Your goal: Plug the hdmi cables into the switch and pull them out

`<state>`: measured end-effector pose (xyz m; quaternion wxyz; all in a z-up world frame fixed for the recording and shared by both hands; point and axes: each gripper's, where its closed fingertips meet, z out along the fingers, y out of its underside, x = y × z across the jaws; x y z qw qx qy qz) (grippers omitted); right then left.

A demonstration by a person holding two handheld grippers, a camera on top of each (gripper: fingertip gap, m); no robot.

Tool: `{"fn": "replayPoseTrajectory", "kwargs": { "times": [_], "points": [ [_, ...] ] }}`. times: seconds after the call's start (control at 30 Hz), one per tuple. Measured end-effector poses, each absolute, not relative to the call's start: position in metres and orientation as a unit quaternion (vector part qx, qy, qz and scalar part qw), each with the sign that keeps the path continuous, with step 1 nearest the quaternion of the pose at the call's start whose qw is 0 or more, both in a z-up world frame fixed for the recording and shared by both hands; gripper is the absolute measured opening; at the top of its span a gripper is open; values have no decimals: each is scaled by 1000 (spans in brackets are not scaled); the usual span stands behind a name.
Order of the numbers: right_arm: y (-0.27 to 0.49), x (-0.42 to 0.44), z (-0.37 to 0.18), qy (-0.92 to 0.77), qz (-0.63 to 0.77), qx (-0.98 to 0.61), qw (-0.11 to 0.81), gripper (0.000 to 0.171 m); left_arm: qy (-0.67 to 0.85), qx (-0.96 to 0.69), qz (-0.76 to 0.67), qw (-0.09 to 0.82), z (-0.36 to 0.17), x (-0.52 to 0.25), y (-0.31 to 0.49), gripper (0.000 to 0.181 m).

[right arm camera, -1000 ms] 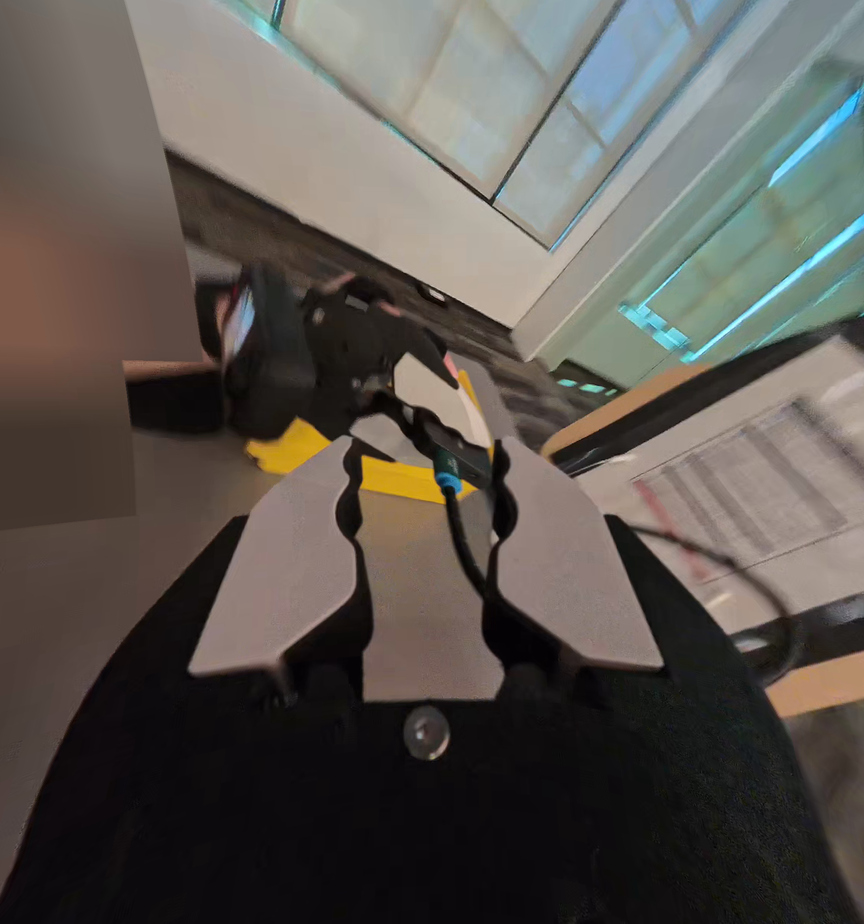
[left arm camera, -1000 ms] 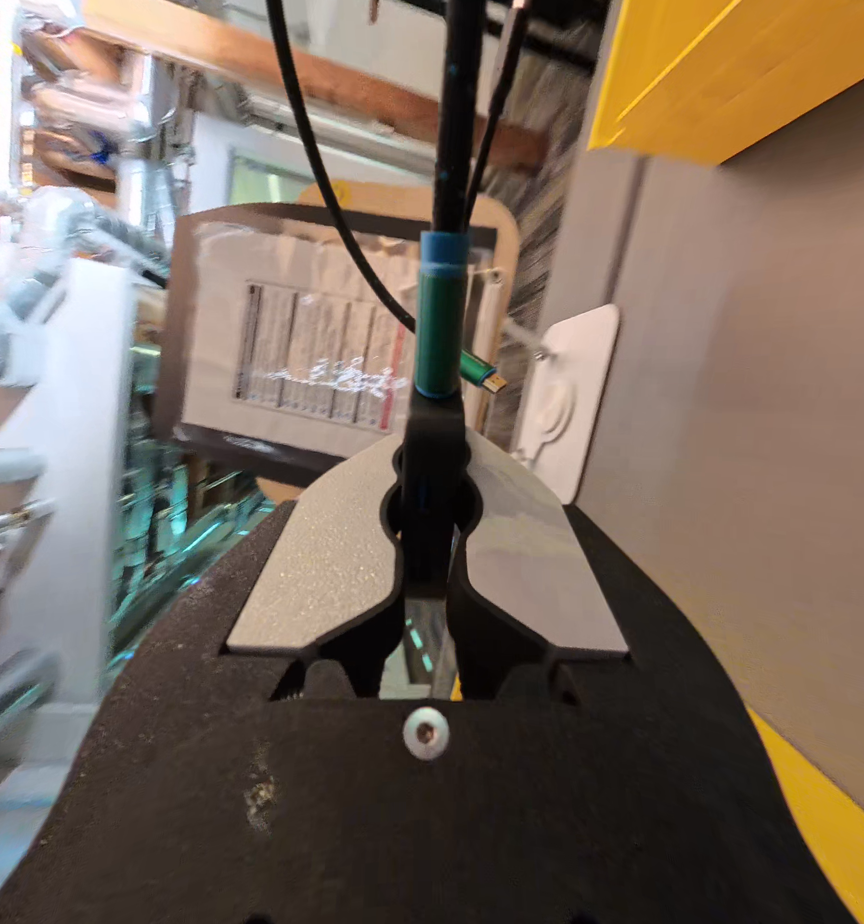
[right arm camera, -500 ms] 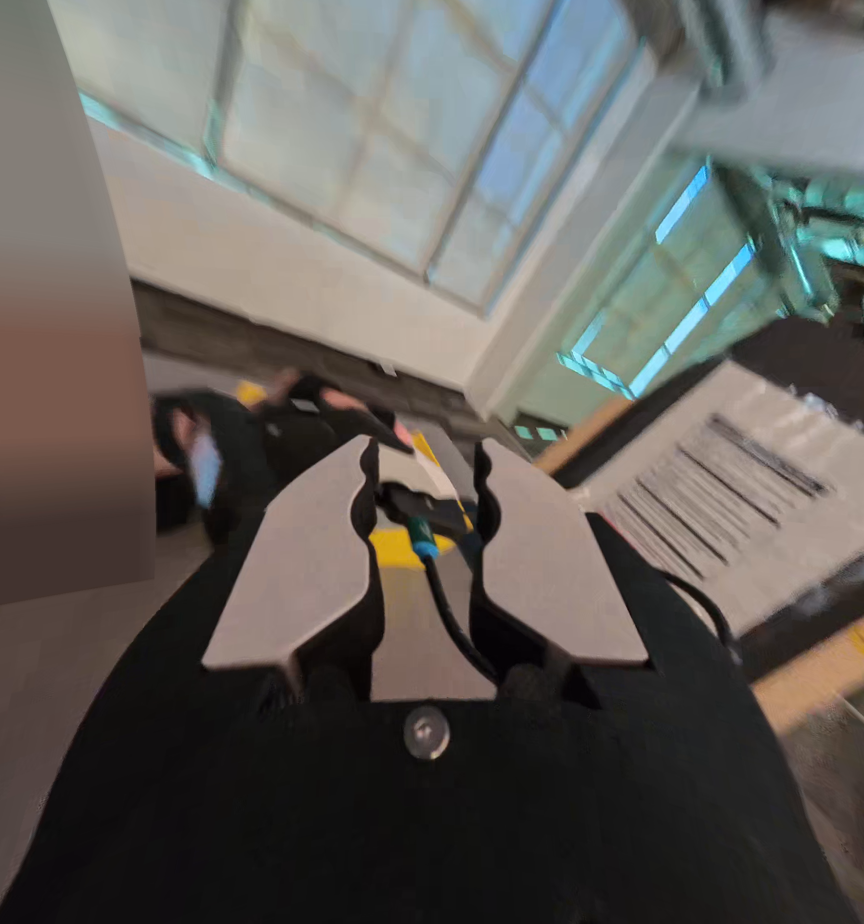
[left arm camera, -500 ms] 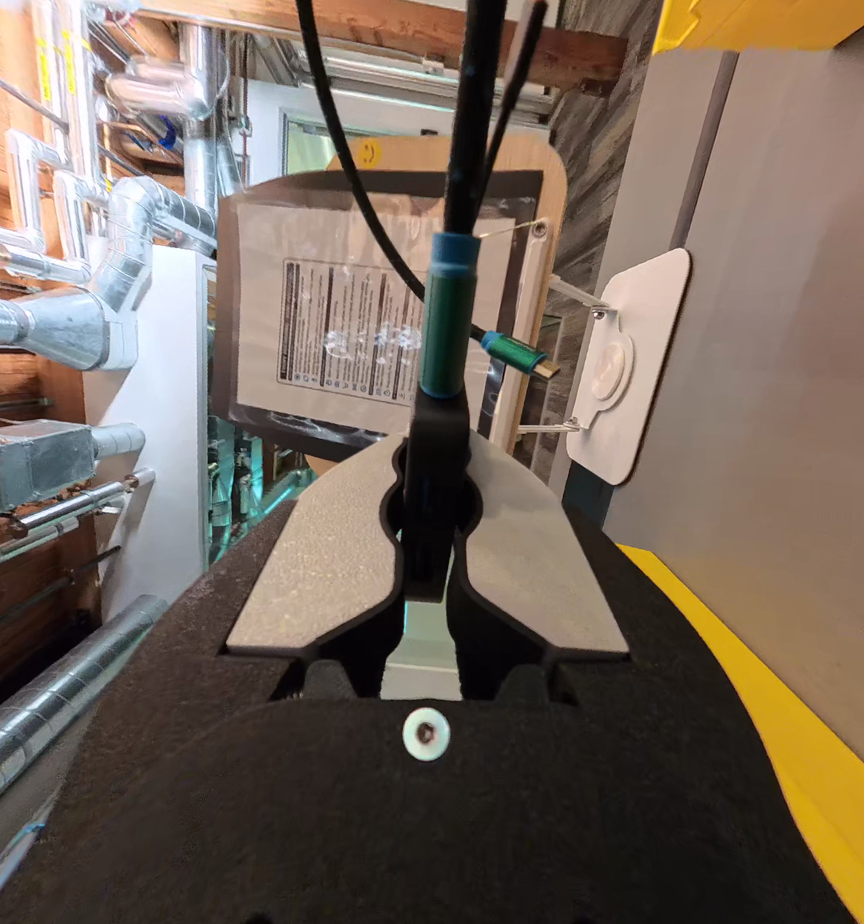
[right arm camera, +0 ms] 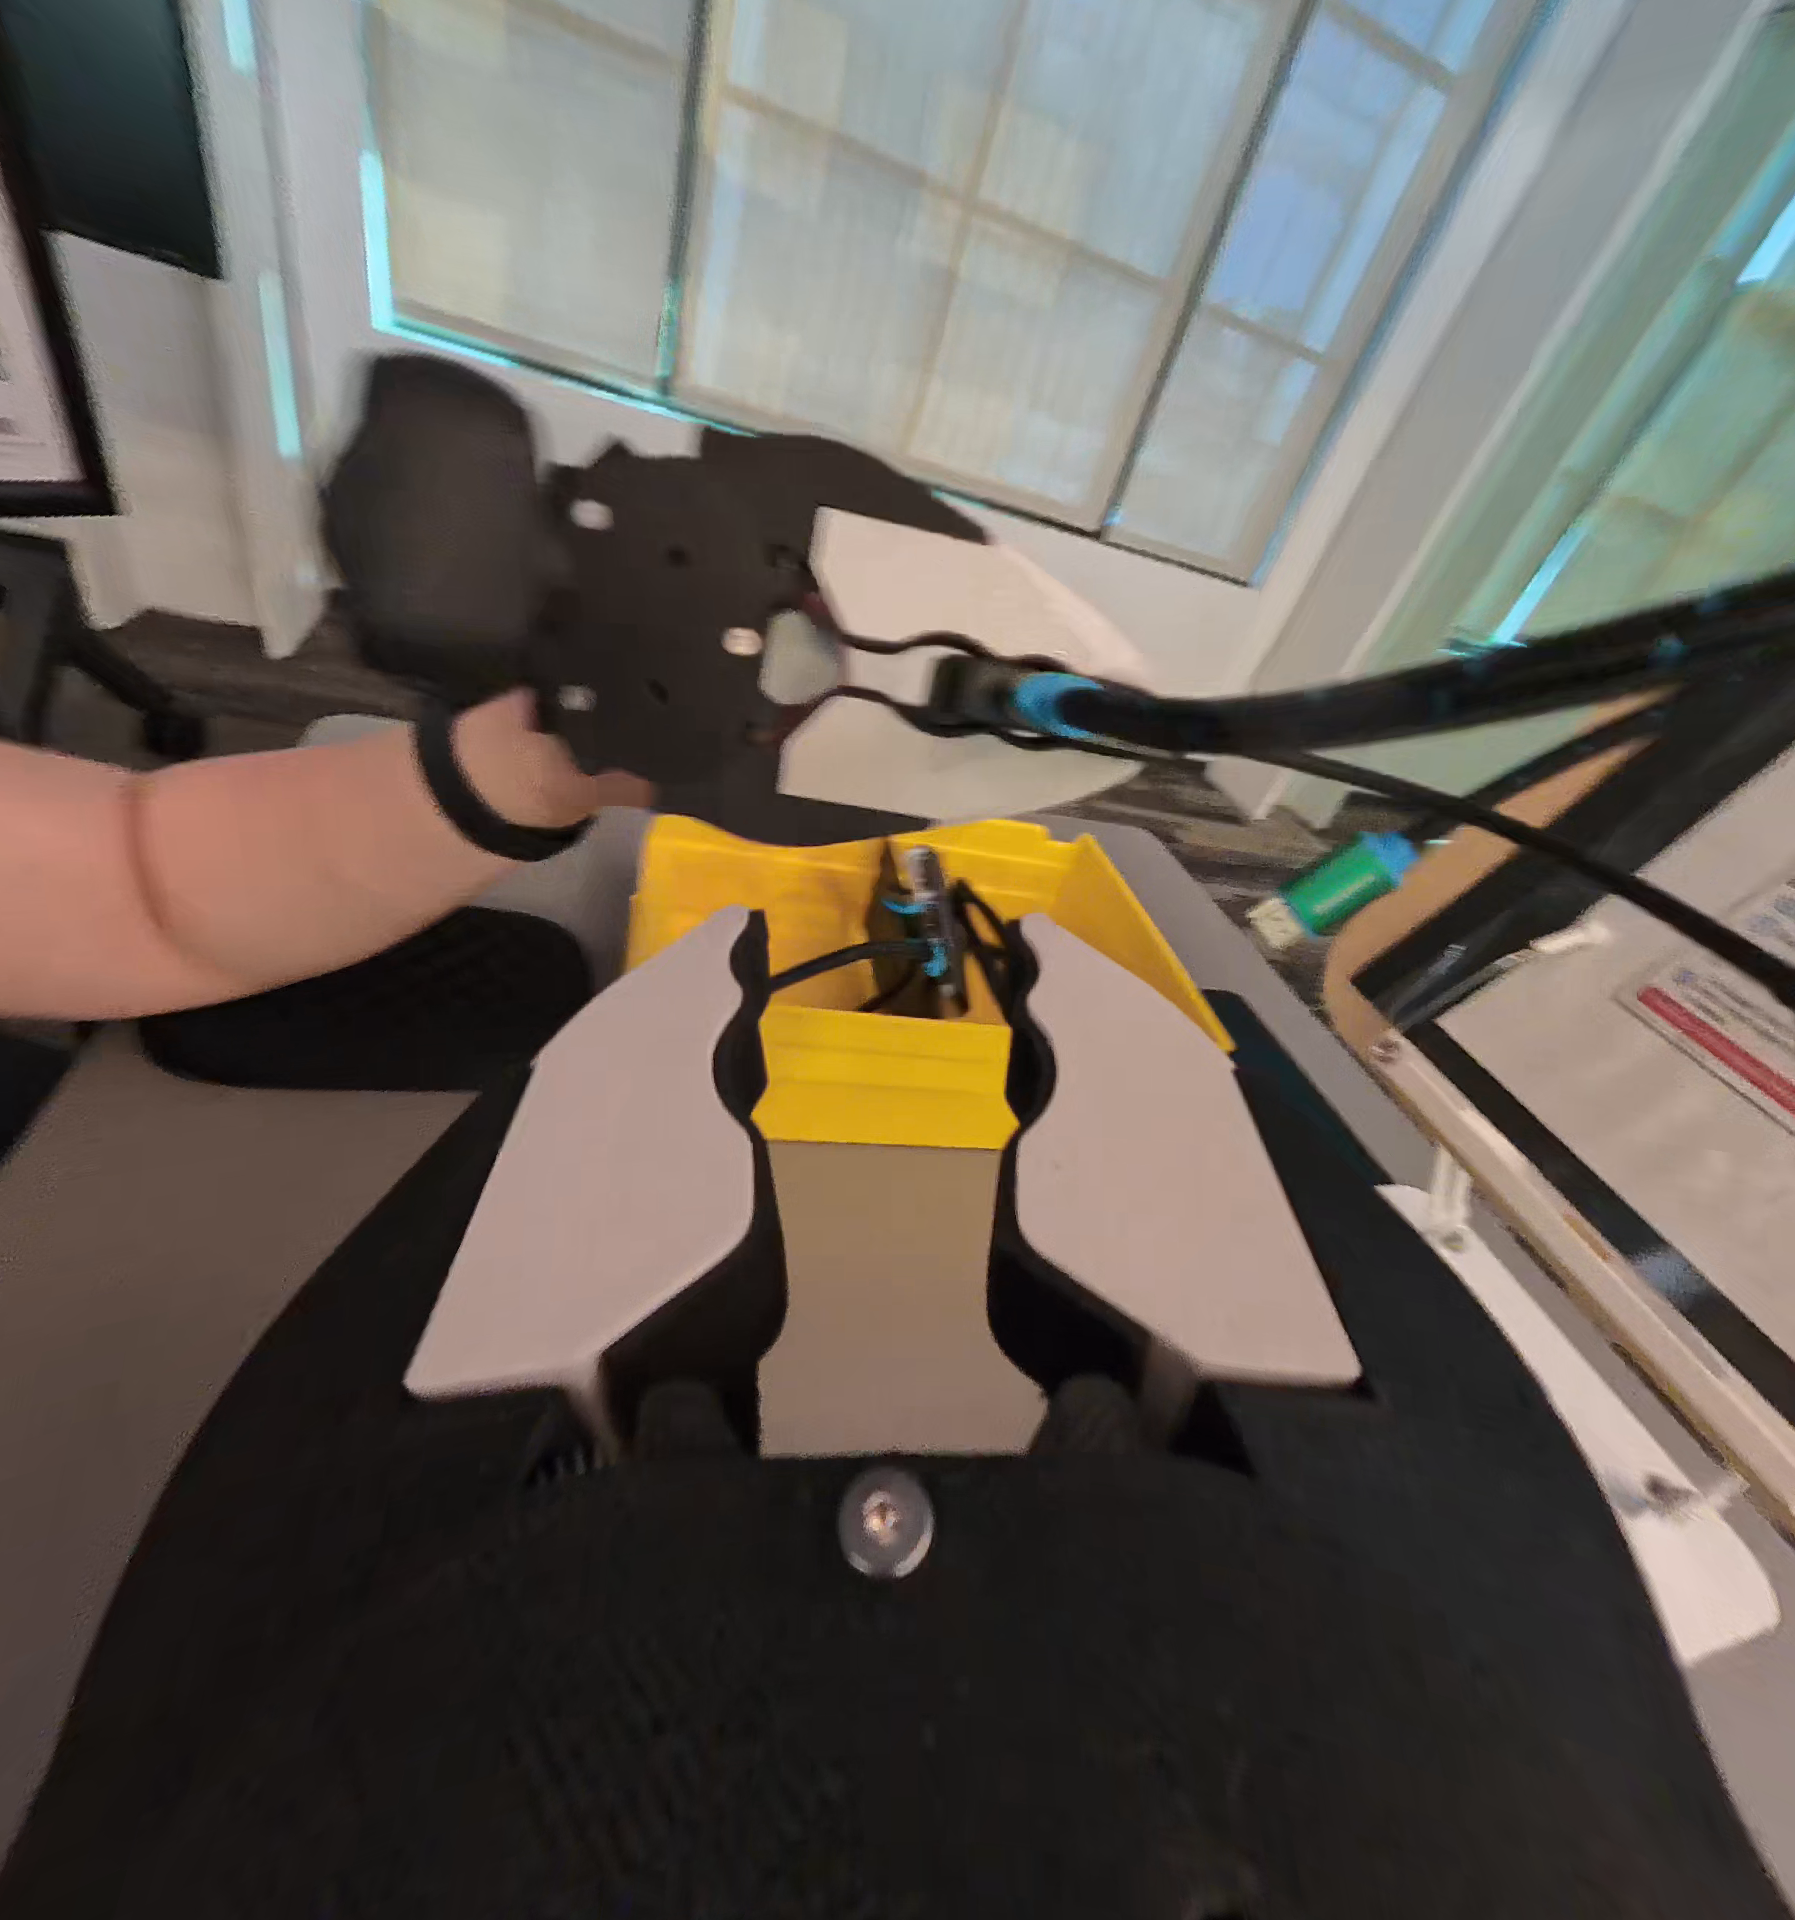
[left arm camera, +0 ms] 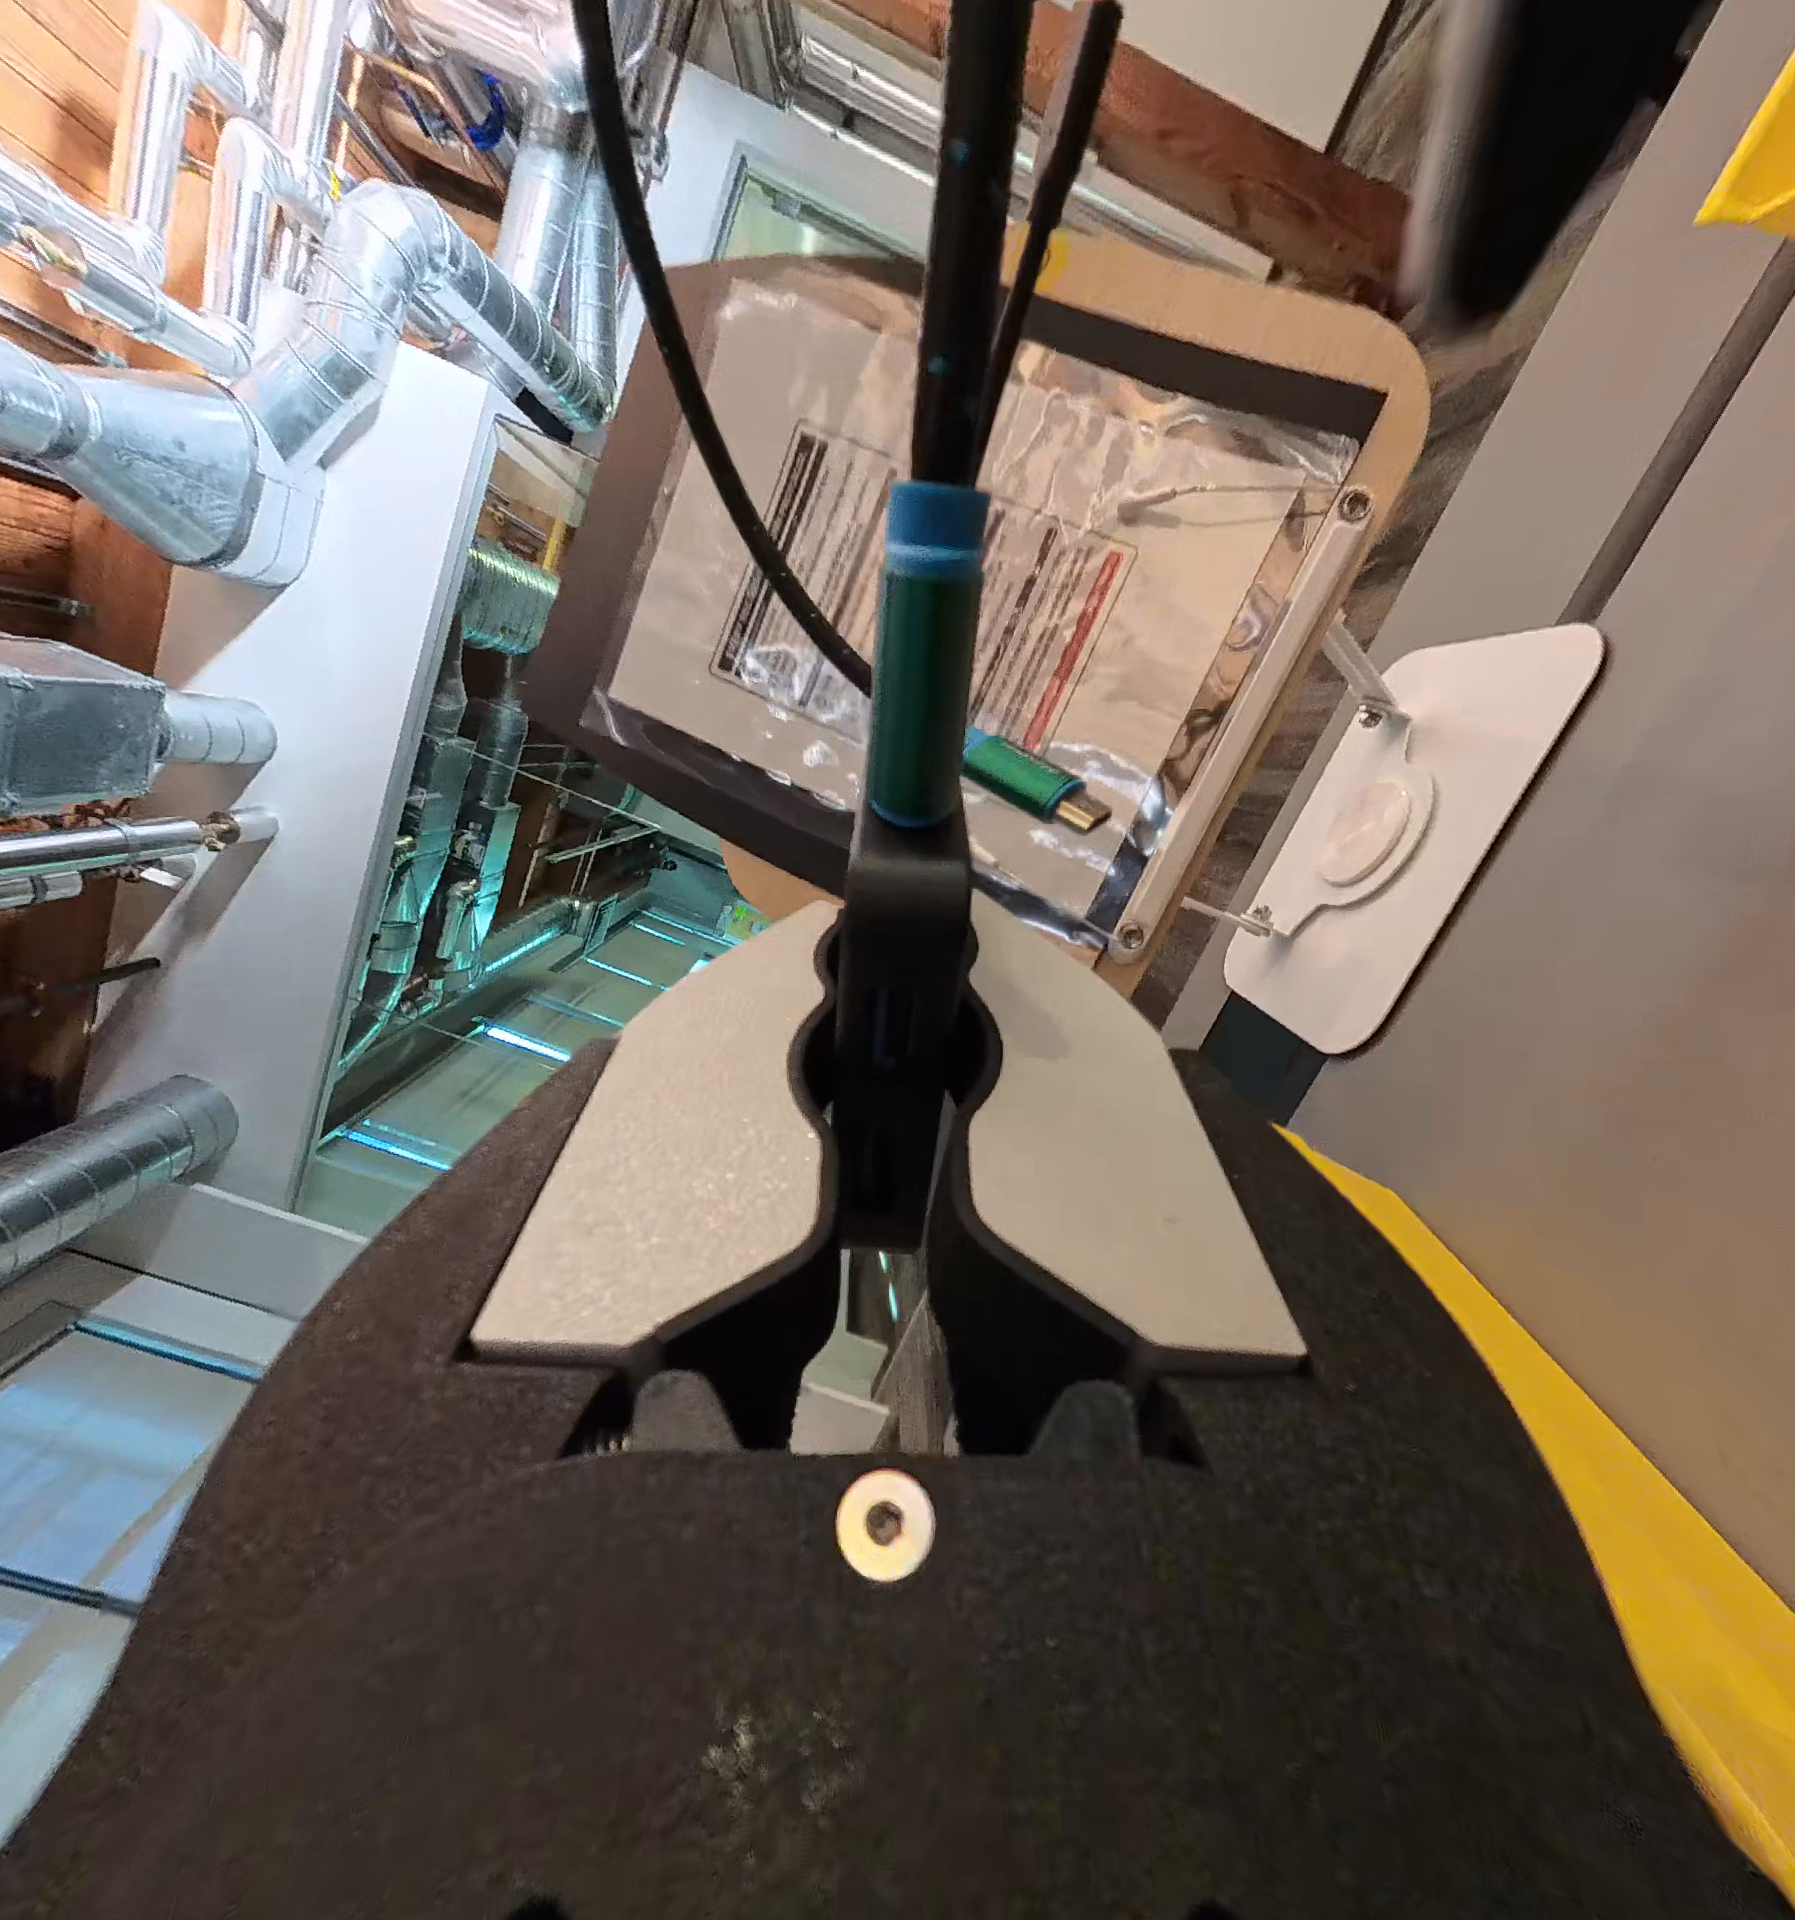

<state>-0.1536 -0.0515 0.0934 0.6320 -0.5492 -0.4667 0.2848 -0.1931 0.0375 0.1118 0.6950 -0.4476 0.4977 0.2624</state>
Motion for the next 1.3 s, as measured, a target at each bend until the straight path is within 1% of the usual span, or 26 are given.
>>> {"fn": "replayPoseTrajectory", "kwargs": {
  "times": [0.1, 0.2, 0.33, 0.47, 0.6, 1.0, 1.3],
  "points": [
    [-39, -148, 99, -416, 292, -532, 677, 43, 510, -429, 265, 696, 109, -180, 28, 14],
    [-39, -144, 107, -382, 318, -518, 696, 44, 523, -421, 259, 695, 102, -168, 22, 14],
    [-37, -145, 103, -387, 285, -525, 702, 46, 537, -401, 268, 692, 94, -155, 17, 14],
    [-37, -146, 100, -388, 283, -540, 692, 28, 541, -390, 285, 689, 90, -153, 19, 14],
    [-34, -144, 98, -388, 284, -548, 684, 22, 545, -383, 291, 687, 88, -151, 18, 14],
    [-29, -144, 89, -385, 272, -569, 674, 21, 558, -378, 295, 678, 80, -148, 22, 14],
    [-24, -142, 85, -375, 297, -584, 656, 21, 569, -369, 282, 679, 76, -148, 26, 14]
  ]
}}
